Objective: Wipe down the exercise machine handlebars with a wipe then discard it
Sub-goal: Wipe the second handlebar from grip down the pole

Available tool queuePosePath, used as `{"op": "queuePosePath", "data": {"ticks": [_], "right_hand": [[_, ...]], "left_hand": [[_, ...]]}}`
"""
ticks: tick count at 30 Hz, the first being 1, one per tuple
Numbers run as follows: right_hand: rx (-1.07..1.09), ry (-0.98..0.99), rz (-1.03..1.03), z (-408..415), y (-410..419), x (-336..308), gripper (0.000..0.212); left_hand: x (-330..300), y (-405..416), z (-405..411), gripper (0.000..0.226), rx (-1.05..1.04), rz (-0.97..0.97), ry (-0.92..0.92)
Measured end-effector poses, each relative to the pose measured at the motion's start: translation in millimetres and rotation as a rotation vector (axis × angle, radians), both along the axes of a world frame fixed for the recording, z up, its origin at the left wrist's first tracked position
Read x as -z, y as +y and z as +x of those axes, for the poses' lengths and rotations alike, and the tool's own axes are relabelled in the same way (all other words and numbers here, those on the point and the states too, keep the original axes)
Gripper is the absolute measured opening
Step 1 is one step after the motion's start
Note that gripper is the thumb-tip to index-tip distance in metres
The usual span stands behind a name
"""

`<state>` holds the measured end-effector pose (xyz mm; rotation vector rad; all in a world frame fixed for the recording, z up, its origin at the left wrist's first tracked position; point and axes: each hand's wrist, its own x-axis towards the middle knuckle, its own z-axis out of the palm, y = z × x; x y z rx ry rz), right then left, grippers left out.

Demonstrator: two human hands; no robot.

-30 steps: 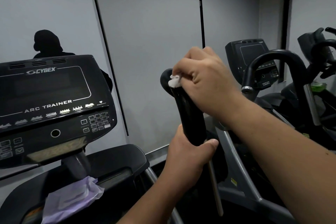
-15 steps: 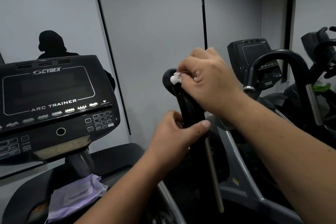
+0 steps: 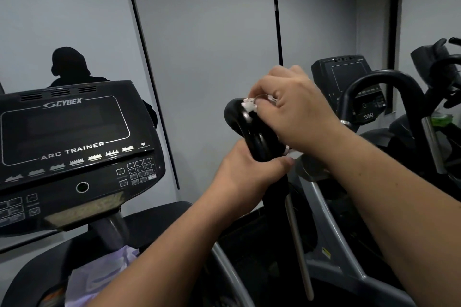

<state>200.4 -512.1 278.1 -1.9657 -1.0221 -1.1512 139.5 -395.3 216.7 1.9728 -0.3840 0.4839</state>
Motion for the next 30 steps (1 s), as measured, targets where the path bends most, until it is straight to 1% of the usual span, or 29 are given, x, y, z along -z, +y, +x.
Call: {"op": "queuePosePath", "data": {"ticks": [1, 3, 4, 6, 8, 9, 11, 12, 13, 14, 16, 17, 19, 20, 22, 23, 24, 26, 27, 30], "right_hand": [[0.009, 0.007, -0.012, -1, 1, 0, 0.022], [-0.024, -0.047, -0.059, -7, 4, 4, 0.029], [-0.055, -0.04, -0.069, -7, 5, 5, 0.028], [-0.109, 0.083, 0.007, -1, 4, 1, 0.02], [-0.125, 0.144, 0.088, 2, 7, -2, 0.017], [-0.126, 0.136, 0.082, 0, 9, -1, 0.017], [-0.151, 0.098, 0.036, -2, 13, 3, 0.017], [-0.172, 0.121, 0.055, 0, 13, 5, 0.016], [-0.188, 0.185, 0.109, 6, 10, 4, 0.016], [-0.198, 0.242, 0.17, 11, 7, 3, 0.016], [-0.194, 0.281, 0.233, 15, 4, 5, 0.016], [-0.186, 0.256, 0.237, 12, 4, 9, 0.017], [-0.197, 0.187, 0.239, 6, 5, 16, 0.017], [-0.23, 0.201, 0.268, 4, 4, 19, 0.016], [-0.281, 0.272, 0.342, 5, 2, 19, 0.013], [-0.271, 0.26, 0.346, 4, 3, 19, 0.013], [-0.248, 0.209, 0.316, 1, 4, 20, 0.015], [-0.214, 0.066, 0.206, -5, 7, 23, 0.016], [-0.208, 0.032, 0.177, -6, 6, 23, 0.016], [-0.183, 0.085, 0.224, -1, -1, 21, 0.014]], "left_hand": [[0, 0, 0, 0.023, 0.006, 0.0, -0.001], [0, 0, 1, 0.027, 0.044, -0.003, -0.024], [0, 1, 1, 0.024, 0.056, -0.002, -0.032], [0, 1, 2, 0.008, 0.059, 0.006, -0.044], [2, 2, 3, 0.014, 0.044, 0.001, -0.042], [2, 1, 3, 0.011, 0.05, -0.012, -0.041], [1, 0, 2, 0.016, 0.066, -0.031, -0.055], [2, 0, 2, 0.015, 0.06, -0.031, -0.047], [3, 1, 2, 0.012, 0.038, -0.022, -0.034], [4, 1, 1, 0.014, 0.008, -0.02, -0.013], [5, 3, 3, 0.021, -0.037, -0.04, 0.013], [5, 3, 3, 0.02, -0.022, -0.029, -0.006], [5, 2, 4, 0.012, 0.038, -0.022, -0.046], [5, 2, 4, 0.011, 0.04, -0.031, -0.039], [7, 4, 6, 0.022, 0.011, -0.054, -0.011], [7, 4, 8, 0.027, 0.028, -0.064, -0.017], [7, 3, 9, 0.025, 0.07, -0.065, -0.041], [6, 1, 10, 0.01, 0.136, -0.085, -0.071], [5, 1, 9, 0.005, 0.142, -0.093, -0.069], [7, 2, 9, 0.011, 0.084, -0.068, -0.059]]}}
